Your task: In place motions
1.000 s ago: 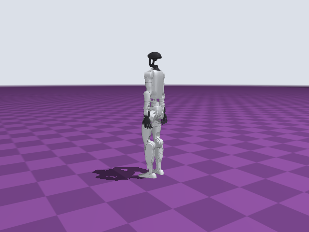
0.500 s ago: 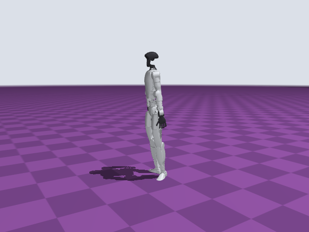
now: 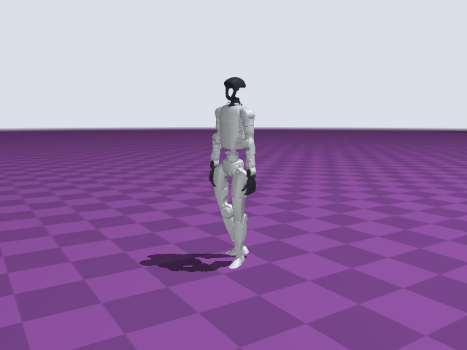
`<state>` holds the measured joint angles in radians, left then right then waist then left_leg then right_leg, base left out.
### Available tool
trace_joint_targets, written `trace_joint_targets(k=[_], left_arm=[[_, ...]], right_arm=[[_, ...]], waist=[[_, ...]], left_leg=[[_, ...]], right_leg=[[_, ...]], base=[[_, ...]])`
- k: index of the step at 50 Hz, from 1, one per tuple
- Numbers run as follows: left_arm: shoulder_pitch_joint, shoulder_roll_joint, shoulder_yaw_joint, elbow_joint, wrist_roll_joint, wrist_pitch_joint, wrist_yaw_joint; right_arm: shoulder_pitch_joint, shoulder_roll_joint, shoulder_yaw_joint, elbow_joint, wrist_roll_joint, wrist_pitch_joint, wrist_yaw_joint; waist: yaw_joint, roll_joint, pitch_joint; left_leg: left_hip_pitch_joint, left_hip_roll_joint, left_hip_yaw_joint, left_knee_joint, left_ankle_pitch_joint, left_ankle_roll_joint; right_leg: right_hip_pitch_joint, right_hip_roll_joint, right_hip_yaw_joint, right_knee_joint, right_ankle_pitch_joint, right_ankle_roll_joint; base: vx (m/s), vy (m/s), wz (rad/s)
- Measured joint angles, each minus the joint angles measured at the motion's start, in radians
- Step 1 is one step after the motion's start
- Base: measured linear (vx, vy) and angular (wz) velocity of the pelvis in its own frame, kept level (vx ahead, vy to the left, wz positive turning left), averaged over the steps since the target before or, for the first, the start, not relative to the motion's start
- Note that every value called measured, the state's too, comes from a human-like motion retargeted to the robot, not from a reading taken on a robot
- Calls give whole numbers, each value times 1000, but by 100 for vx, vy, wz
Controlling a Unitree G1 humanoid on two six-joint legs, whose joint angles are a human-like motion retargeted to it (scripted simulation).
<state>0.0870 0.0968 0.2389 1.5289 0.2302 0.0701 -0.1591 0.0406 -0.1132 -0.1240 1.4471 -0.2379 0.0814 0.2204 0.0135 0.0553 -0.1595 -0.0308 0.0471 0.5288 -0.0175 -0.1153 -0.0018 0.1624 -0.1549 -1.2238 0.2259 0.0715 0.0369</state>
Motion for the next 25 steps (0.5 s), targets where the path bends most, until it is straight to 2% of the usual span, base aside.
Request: trace_joint_targets(k=[2,3,5,7,10,15,17,18,19,20,22,25], left_arm=[[-11,4,3,11,-1,2,1],[-16,7,6,15,1,4,-1],[-22,17,6,22,7,7,-2],[-24,30,2,27,12,8,0],[-26,48,-4,32,18,9,5],[-24,66,0,26,28,12,3],[-24,67,2,26,25,13,5],[-25,66,3,28,22,14,6],[-26,66,6,29,21,16,5],[-28,65,12,31,21,18,4],[-28,50,10,30,23,19,12],[-30,21,1,24,-3,7,30]], right_arm=[[2,-3,2,5,-7,-4,-11],[1,-4,4,11,-7,-5,-17],[-3,-3,5,30,-3,-5,-26],[-4,4,1,50,4,-2,-27],[4,17,-1,66,20,2,-21],[29,32,13,81,15,-4,-24],[40,33,18,91,-1,-4,-25],[46,34,20,97,-9,-4,-25],[50,33,22,105,-17,-3,-25],[54,31,26,114,-25,-2,-25],[62,27,14,131,-34,5,-24],[56,20,1,140,-33,14,-29]], waist=[[-6,36,12],[-6,42,17],[-16,27,22],[-43,9,23],[-82,0,29],[-128,-61,41],[-141,-95,50],[-145,-106,56],[-132,-123,55],[-110,-141,49],[-90,-141,40],[-60,-139,49]], left_leg=[[3,36,-30,-3,2,1],[3,41,-39,-7,5,3],[-5,24,-59,-16,13,11],[-23,3,-97,-18,24,22],[-48,-1,-156,-11,35,29],[-59,-56,-232,-6,45,38],[-48,-94,-263,-5,45,44],[-38,-106,-280,-4,44,45],[-34,-119,-276,-4,42,45],[-33,-133,-262,-4,40,45],[-40,-133,-282,1,41,46],[-39,-131,-297,3,41,45]], right_leg=[[-40,-49,87,147,11,-56],[-77,-84,153,227,6,-63],[-177,-127,330,338,-22,-22],[-279,-117,513,380,-51,33],[-334,-71,623,322,-103,60],[-381,1,820,105,-154,121],[-375,19,866,-3,-138,133],[-368,30,868,-53,-86,89],[-357,26,885,-75,-77,94],[-344,14,908,-85,-87,123],[-314,10,784,-102,-89,115],[-295,11,770,-122,-76,131]], base=[[24,-26,55],[20,-28,46],[16,-32,58],[12,-36,96],[5,-35,98],[4,-29,93],[8,-20,103],[10,-13,67],[11,-11,15],[9,-10,-2],[4,-7,39],[-2,-2,26]])
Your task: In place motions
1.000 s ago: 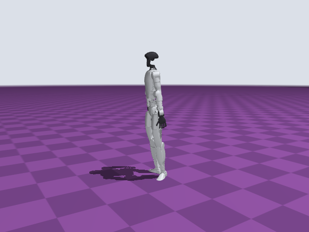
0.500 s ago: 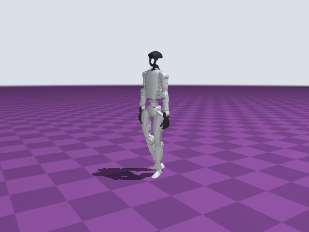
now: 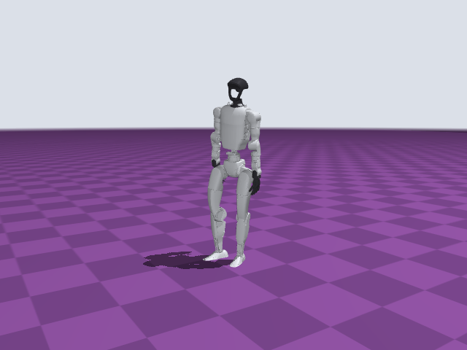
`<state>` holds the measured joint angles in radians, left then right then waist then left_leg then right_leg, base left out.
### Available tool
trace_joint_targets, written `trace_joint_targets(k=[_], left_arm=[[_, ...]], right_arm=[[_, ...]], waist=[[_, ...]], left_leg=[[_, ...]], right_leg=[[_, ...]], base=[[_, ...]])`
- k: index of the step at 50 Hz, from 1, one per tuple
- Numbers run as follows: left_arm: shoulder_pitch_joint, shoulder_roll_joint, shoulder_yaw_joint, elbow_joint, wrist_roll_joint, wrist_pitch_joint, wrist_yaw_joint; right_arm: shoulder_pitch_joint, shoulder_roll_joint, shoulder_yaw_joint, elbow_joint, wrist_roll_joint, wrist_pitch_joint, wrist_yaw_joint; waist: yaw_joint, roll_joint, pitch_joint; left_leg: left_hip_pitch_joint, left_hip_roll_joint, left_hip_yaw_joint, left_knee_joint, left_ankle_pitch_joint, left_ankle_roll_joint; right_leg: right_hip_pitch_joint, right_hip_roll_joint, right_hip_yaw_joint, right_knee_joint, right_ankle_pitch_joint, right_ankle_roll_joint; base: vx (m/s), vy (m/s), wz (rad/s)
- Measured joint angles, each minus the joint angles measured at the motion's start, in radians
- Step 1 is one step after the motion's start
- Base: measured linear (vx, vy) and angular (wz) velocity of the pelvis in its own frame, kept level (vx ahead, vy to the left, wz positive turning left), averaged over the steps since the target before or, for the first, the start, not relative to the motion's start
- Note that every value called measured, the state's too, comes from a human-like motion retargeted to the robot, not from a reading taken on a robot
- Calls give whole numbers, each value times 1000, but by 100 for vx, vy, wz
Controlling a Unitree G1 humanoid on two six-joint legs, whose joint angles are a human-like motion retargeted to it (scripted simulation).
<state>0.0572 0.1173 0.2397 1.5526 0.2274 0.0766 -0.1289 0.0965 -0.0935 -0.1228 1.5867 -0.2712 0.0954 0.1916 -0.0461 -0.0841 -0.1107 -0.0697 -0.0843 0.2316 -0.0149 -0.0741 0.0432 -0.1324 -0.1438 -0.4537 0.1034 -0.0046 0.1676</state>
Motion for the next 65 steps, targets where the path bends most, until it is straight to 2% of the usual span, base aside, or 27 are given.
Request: trace_joint_targets(k=[5,15,25,28,32,35,37,38,40,44,48,50,53,55,58,60,62,65], left_arm=[[19,-15,-6,-3,19,-5,-34],[17,-6,-1,25,17,3,-11],[-1,-6,-32,9,10,-20,27],[-1,-19,-39,-8,9,-45,60],[-5,-45,-28,5,-15,-60,83],[-1,-54,-14,17,-35,-63,79],[5,-55,-8,28,-38,-61,79],[10,-54,-7,34,-39,-60,79],[17,-51,-10,51,-43,-55,78],[8,-39,-23,73,-25,-32,53],[7,-4,-43,42,20,-31,14],[13,20,-47,29,43,-27,-17],[26,57,-34,36,65,-5,-26],[40,79,-22,44,65,6,-14],[70,95,-2,58,52,14,7],[91,101,8,66,44,19,10],[101,104,10,72,45,26,7],[101,103,8,72,68,40,5]], right_arm=[[-19,3,4,-30,16,3,-8],[-50,31,35,-165,34,-22,36],[-62,28,46,-179,10,-32,49],[-58,16,39,-156,-4,-29,55],[-55,-2,25,-115,-18,-20,34],[-58,-15,24,-84,-9,-11,26],[-58,-23,21,-74,-4,-5,31],[-55,-26,18,-74,-3,-3,34],[-52,-32,13,-78,-4,0,38],[-63,-40,2,-98,5,-1,33],[-86,-39,8,-110,40,-7,28],[-95,-35,14,-110,48,-3,36],[-106,-28,23,-101,55,4,25],[-119,-31,30,-85,61,2,7],[-133,-43,43,-71,45,4,-9],[-138,-50,50,-65,28,7,-22],[-141,-57,47,-54,24,10,-41],[-140,-74,27,-20,45,15,-65]], waist=[[-28,16,-25],[-19,15,-38],[-55,7,-41],[-32,-8,-42],[21,-26,-39],[65,-22,-19],[73,-9,-18],[64,-2,-21],[21,15,-31],[-109,62,-43],[-131,74,-22],[-129,90,-19],[-119,110,-21],[-90,117,-22],[-62,142,-37],[-54,175,-51],[-62,209,-64],[-65,236,-79]], left_leg=[[-8,4,-41,-7,5,-4],[-7,18,-55,1,4,-22],[-61,33,-62,156,-63,-44],[-84,22,-72,230,-53,-29],[-119,-44,-274,286,-33,24],[-107,-72,-446,269,-34,-1],[-83,-59,-470,239,-44,-34],[-71,-47,-450,223,-53,-39],[-50,-32,-398,186,-73,-13],[-30,-13,-335,127,-74,5],[7,11,-150,87,-99,11],[24,35,-44,71,-115,8],[55,68,128,50,-139,-8],[83,84,268,36,-157,-27],[104,114,477,33,-185,-62],[102,145,580,38,-197,-83],[98,174,653,50,-205,-105],[107,190,750,67,-217,-142]], right_leg=[[13,8,-43,-18,-5,-9],[22,23,-53,-17,-29,-24],[-1,21,25,-4,-56,-31],[-22,2,77,0,-43,-31],[-47,-15,167,-2,-18,-33],[-60,1,257,2,5,-35],[-73,27,329,4,20,-36],[-79,37,359,4,27,-35],[-90,54,401,1,41,-34],[-137,90,459,9,78,-47],[-195,140,572,37,111,-82],[-221,117,450,62,99,-145],[-229,61,173,89,37,-267],[-234,34,53,120,-20,-302],[-215,-4,-188,158,-133,-329],[-158,-21,-430,170,-218,-340],[-88,-19,-642,170,-283,-314],[-8,7,-863,143,-320,-259]], base=[[-3,-2,35],[-12,5,11],[-18,11,6],[-12,15,-74],[-10,16,-151],[-6,13,-215],[-2,13,-200],[-1,13,-159],[-3,16,-112],[-11,24,-93],[-16,31,-237],[-14,32,-282],[-14,43,-305],[-17,55,-355],[-20,51,-356],[-22,48,-330],[-25,55,-284],[-18,47,-250]])
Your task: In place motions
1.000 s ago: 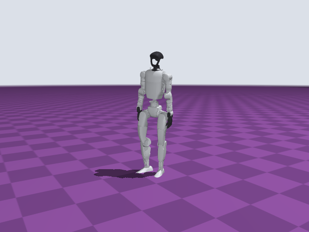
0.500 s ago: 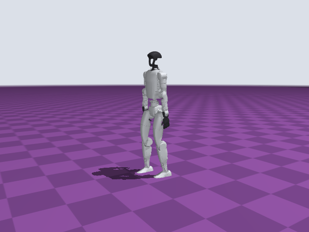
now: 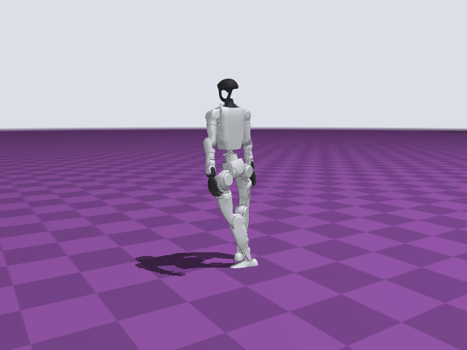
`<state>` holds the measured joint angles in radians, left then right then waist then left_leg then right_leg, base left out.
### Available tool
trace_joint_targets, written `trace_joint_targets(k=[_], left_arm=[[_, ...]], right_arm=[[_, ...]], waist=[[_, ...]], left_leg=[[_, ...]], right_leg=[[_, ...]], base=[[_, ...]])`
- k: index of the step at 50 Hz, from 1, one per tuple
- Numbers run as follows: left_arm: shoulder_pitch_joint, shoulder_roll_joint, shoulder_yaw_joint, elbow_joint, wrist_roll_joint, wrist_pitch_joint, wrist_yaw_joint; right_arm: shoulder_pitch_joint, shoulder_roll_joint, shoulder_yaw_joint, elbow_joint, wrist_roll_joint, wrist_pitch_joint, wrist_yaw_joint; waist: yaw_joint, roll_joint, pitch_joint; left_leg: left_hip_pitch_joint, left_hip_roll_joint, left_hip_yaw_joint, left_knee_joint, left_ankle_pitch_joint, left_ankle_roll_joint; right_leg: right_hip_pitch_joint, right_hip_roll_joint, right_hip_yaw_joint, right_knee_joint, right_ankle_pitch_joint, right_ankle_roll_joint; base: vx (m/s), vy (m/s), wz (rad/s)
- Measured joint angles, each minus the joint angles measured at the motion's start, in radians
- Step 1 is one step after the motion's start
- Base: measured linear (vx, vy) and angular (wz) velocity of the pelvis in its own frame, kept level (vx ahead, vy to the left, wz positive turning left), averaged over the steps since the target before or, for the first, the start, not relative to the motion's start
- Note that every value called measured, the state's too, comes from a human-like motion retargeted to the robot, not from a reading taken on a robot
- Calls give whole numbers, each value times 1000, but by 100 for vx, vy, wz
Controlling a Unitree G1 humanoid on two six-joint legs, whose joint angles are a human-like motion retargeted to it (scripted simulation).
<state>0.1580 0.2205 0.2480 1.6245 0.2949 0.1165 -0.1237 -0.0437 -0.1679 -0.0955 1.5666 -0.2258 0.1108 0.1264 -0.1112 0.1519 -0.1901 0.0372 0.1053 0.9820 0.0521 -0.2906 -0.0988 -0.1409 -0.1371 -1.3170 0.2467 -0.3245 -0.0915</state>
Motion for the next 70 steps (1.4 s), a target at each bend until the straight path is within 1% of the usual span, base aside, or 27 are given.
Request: trace_joint_targets(k=[2,5,7,9,12,17,20,22,25,26,27,29,31,32,33,35,37,40,43,45,47,50,52,54,59,64,70], left_arm=[[-14,-2,-5,-7,21,10,2],[-39,-12,-17,-27,18,11,0],[-64,-21,-19,-41,2,11,-6],[-98,-33,-18,-54,-8,13,-10],[-160,-61,-26,-82,-26,13,-14],[-236,-108,-51,-171,-58,-15,-69],[-257,-124,-66,-226,-69,-41,-87],[-261,-129,-76,-252,-71,-50,-89],[-254,-128,-88,-279,-65,-58,-96],[-248,-127,-90,-281,-64,-61,-97],[-243,-125,-92,-281,-63,-63,-97],[-231,-125,-87,-266,-65,-65,-88],[-222,-132,-75,-239,-75,-65,-74],[-219,-136,-68,-222,-82,-64,-68],[-219,-138,-60,-204,-89,-63,-63],[-213,-141,-46,-172,-95,-57,-56],[-205,-142,-35,-144,-92,-53,-44],[-191,-140,-29,-110,-86,-51,-19],[-173,-136,-38,-82,-88,-49,-1],[-156,-136,-41,-67,-89,-49,7],[-129,-142,-34,-59,-84,-47,7],[-112,-159,-5,-43,-65,-39,-2],[-118,-161,-9,-43,-57,-39,5],[-121,-152,-23,-58,-39,-43,-1],[-134,-135,-47,-79,-2,-37,-8],[-189,-138,-26,-84,-42,-30,-22],[-204,-132,-26,-124,-49,-37,-57]], right_arm=[[0,-13,-24,41,30,7,-8],[1,-29,-60,96,67,22,-19],[6,-28,-84,114,79,28,-34],[19,-22,-107,122,88,28,-40],[41,-12,-138,124,102,27,-36],[77,6,-164,124,107,32,-30],[76,20,-162,126,104,41,-27],[71,31,-153,117,103,41,-23],[60,47,-137,83,87,38,-6],[56,52,-132,65,75,37,1],[52,56,-125,45,64,36,9],[39,62,-103,1,40,33,21],[21,66,-77,-46,18,28,28],[10,67,-66,-70,9,25,31],[-2,68,-55,-95,2,22,33],[-21,70,-34,-141,-3,11,40],[-32,75,-19,-182,-1,3,54],[-34,87,-7,-228,8,-5,71],[-27,96,2,-227,22,-8,77],[-22,96,14,-203,21,-6,83],[-10,88,25,-169,-5,2,87],[2,85,22,-98,-54,16,51],[5,84,-1,-33,-16,12,-2],[10,71,-25,38,40,8,-5],[56,59,-95,129,79,54,27],[86,61,-105,119,101,35,2],[86,74,-92,81,48,40,20]], waist=[[23,0,-14],[48,-13,-24],[28,-3,-28],[-3,15,-36],[-36,35,-39],[-54,42,-53],[-69,17,-49],[-66,-26,-42],[-50,-122,-33],[-38,-151,-29],[-24,-175,-24],[6,-198,-10],[41,-203,18],[56,-205,35],[65,-207,53],[73,-215,80],[83,-214,102],[123,-191,144],[145,-162,191],[132,-152,208],[67,-132,190],[2,-114,129],[0,-116,122],[16,-128,117],[13,-138,28],[2,-131,31],[-5,-132,8]], left_leg=[[14,-10,54,0,-4,-23],[45,-49,129,-10,-5,-48],[57,-53,160,-8,5,-61],[58,-43,174,2,28,-69],[67,-38,195,10,61,-77],[85,-44,236,26,117,-88],[101,-45,237,78,184,-58],[109,-47,209,148,246,-9],[87,-32,105,337,332,125],[52,-16,36,427,347,178],[15,0,-34,512,354,212],[-78,14,-197,636,328,192],[-174,-31,-380,681,299,156],[-208,-55,-441,682,284,153],[-228,-61,-461,672,257,170],[-247,-55,-450,617,193,212],[-268,-77,-491,504,155,222],[-292,-136,-677,283,138,175],[-247,-128,-758,101,151,144],[-194,-105,-716,36,299,151],[-148,-71,-660,18,265,122],[-153,-72,-642,9,242,141],[-126,-76,-615,-12,235,137],[-84,-89,-583,-47,233,131],[-78,-121,-565,-87,215,136],[-66,-120,-568,-81,200,140],[-73,-129,-571,-84,193,142]], right_leg=[[16,12,-54,-24,44,17],[-13,11,27,-57,194,2],[-50,26,142,-59,163,-11],[-57,34,139,-68,167,-17],[-74,42,198,-71,163,-9],[-100,61,293,-97,157,-15],[-104,52,354,-108,147,-23],[-103,15,406,-101,142,-25],[-112,-74,507,-76,136,-24],[-117,-96,541,-68,136,-23],[-122,-113,575,-63,138,-23],[-129,-112,631,-66,149,-31],[-123,-90,683,-84,170,-42],[-119,-80,708,-93,181,-46],[-116,-76,730,-98,190,-49],[-114,-75,772,-103,205,-51],[-110,-58,808,-110,217,-54],[-80,8,861,-126,229,-62],[-17,78,900,-139,230,-66],[23,105,929,-144,231,-57],[44,117,915,-143,230,-39],[30,119,909,-135,229,-21],[30,116,933,-119,228,-8],[37,108,950,-108,228,6],[17,93,943,-104,219,33],[36,92,936,-106,226,55],[30,87,936,-107,226,66]], base=[[-17,43,-247],[-15,28,-208],[-23,18,-132],[-26,14,-79],[-30,10,-61],[-28,3,-70],[-26,-4,-73],[-18,-4,-99],[-17,-9,-125],[-14,-10,-152],[-14,-11,-167],[-18,-13,-183],[-23,-12,-205],[-26,-12,-200],[-25,-12,-178],[-20,-11,-153],[-14,-13,-150],[-4,-20,-169],[17,-25,-130],[38,-21,-63],[54,-13,2],[42,-13,-32],[31,-11,-71],[36,-13,-80],[33,-14,-17],[12,-11,0],[8,-9,1]])
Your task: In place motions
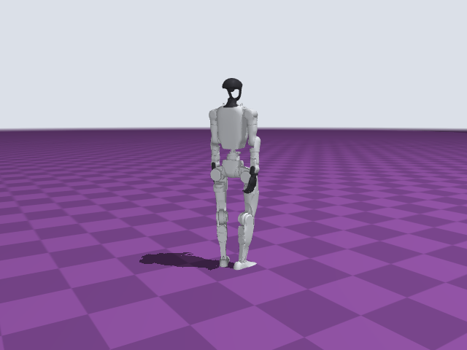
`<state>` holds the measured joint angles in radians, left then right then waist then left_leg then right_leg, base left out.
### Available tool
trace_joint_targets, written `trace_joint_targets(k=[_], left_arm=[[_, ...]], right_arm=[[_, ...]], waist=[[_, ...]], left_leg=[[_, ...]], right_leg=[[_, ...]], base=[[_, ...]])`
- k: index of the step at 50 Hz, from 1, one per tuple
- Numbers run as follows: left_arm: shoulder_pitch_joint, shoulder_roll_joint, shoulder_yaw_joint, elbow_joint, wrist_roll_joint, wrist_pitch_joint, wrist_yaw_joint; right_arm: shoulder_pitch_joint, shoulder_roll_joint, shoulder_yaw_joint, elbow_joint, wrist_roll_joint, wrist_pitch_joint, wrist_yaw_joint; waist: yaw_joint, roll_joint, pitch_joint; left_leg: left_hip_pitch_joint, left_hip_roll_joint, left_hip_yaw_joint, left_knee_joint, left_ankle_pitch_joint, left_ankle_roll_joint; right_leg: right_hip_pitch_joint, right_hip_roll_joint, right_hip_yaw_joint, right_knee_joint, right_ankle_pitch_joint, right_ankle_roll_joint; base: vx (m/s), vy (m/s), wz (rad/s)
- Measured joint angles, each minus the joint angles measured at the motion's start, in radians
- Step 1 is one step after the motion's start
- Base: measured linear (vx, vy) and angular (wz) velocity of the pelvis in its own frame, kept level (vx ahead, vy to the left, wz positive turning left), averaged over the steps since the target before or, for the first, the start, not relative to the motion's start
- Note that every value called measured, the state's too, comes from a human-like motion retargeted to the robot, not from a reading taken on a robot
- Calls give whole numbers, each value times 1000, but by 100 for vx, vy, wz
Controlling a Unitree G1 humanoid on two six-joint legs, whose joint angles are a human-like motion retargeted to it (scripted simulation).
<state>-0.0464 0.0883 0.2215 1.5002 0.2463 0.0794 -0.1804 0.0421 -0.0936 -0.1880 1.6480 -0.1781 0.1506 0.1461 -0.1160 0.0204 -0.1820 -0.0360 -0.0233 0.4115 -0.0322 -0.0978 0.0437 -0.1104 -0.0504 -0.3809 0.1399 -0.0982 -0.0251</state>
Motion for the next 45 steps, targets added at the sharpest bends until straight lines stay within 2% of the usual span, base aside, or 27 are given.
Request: trace_joint_targets(k=[18,27,32,38,41,45], left_arm=[[98,-4,11,78,53,11,36],[156,4,18,97,79,26,38],[134,19,4,70,85,30,31],[70,25,0,34,71,20,14],[41,23,-1,13,52,14,5],[21,25,-2,-19,37,-1,-6]], right_arm=[[-57,11,61,-188,-41,-28,46],[-60,4,53,-176,26,-23,77],[-46,0,30,-148,58,-21,68],[-12,-8,-3,-102,52,-19,57],[0,-12,-13,-78,46,-18,52],[3,-18,-10,-49,42,-14,51]], waist=[[36,-21,18],[43,0,9],[20,16,26],[-11,12,43],[-1,10,49],[57,-11,66]], left_leg=[[0,-23,-32,12,-11,8],[-43,-2,-77,32,-5,-9],[-77,9,-190,58,20,-13],[-124,-23,-386,99,61,-18],[-147,-39,-469,120,79,-24],[-159,-65,-526,146,92,-29]], right_leg=[[18,-12,-3,-14,13,19],[-25,-14,20,55,8,17],[-53,15,176,87,33,7],[-41,47,433,49,68,69],[-18,34,386,37,57,84],[30,27,251,6,28,30]], base=[[-1,-4,10],[-2,-3,15],[-1,-8,109],[8,-8,170],[8,-4,155],[8,-1,106]])
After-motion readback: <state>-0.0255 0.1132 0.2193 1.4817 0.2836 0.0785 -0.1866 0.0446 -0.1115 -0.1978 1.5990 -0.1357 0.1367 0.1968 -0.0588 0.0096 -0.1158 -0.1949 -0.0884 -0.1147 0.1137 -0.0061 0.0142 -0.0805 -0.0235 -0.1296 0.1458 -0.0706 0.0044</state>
